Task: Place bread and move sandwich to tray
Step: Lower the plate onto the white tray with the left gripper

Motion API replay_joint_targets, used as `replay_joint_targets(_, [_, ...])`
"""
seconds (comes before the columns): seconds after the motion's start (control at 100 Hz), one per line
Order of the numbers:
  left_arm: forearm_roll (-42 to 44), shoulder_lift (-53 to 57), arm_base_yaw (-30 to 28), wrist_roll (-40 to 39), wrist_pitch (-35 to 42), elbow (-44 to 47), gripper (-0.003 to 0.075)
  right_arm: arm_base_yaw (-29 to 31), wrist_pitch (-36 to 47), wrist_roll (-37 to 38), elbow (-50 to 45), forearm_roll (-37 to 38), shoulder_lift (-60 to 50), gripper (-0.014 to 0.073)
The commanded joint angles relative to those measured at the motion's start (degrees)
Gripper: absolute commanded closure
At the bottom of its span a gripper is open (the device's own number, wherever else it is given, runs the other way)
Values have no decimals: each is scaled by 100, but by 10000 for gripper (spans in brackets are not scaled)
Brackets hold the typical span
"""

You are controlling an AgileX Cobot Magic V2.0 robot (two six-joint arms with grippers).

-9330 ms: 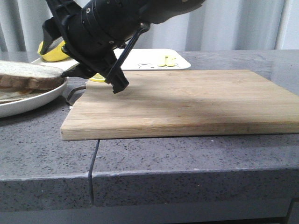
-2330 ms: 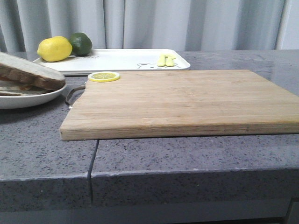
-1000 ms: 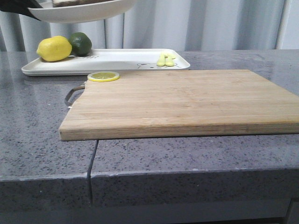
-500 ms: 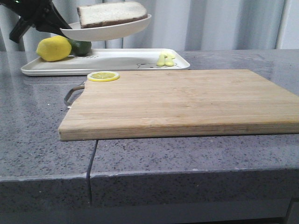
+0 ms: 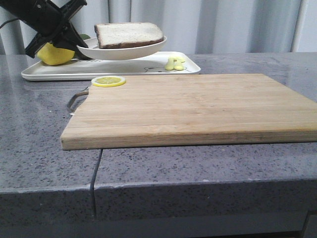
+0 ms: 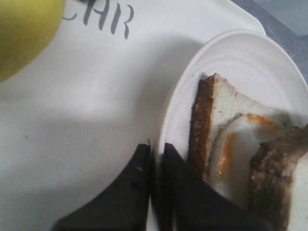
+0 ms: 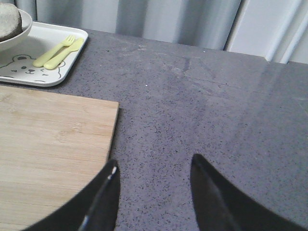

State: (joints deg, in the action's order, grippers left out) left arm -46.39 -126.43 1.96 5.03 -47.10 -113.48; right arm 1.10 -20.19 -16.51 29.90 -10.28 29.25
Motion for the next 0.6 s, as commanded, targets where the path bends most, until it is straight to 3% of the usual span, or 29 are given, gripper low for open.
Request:
replay_joint_targets(0.0, [-377,403,22,-129,380,-239,740,25,466,-2,143,35,3,232])
replay_joint_targets(0.59, [-208,233,58,-298,403,-239,740,25,466,-2,143,35,3,232])
